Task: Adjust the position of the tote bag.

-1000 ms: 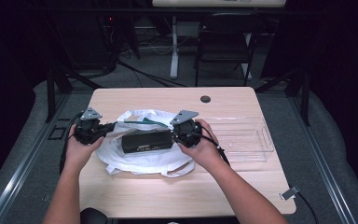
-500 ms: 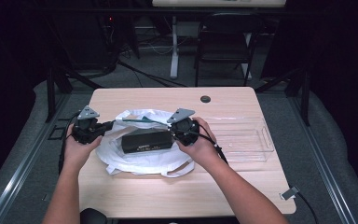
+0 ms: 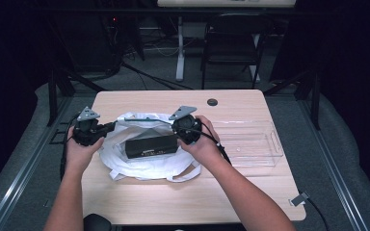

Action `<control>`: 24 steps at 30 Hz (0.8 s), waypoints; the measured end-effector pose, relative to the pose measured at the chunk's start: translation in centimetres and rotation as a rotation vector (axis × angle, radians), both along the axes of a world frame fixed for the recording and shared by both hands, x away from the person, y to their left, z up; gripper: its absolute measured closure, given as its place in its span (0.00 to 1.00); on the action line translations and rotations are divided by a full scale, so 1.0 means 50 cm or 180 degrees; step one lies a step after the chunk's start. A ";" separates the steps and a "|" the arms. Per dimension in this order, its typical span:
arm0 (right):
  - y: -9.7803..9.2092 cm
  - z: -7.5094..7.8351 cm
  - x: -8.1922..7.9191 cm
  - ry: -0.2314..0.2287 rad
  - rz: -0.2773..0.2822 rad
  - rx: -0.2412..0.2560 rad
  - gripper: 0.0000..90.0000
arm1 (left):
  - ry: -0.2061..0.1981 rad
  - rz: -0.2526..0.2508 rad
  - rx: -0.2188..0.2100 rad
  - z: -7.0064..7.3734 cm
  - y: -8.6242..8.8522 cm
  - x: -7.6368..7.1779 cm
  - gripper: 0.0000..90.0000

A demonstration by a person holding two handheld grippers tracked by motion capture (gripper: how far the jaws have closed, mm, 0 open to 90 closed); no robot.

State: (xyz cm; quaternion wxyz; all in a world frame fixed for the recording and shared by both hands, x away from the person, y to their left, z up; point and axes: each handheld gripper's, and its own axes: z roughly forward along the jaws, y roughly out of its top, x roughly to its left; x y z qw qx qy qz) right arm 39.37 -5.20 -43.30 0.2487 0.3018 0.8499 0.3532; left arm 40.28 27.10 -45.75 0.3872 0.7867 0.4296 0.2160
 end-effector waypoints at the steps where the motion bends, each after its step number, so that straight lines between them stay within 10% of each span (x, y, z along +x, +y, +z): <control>1: 0.001 0.000 0.004 -0.0002 -0.0028 0.0012 0.92 | -0.0002 0.0001 0.0007 0.000 0.000 0.001 0.98; 24: -0.001 -0.023 0.066 0.0025 -0.0165 0.0007 0.92 | 0.0099 0.0092 0.0149 -0.004 -0.022 0.032 0.98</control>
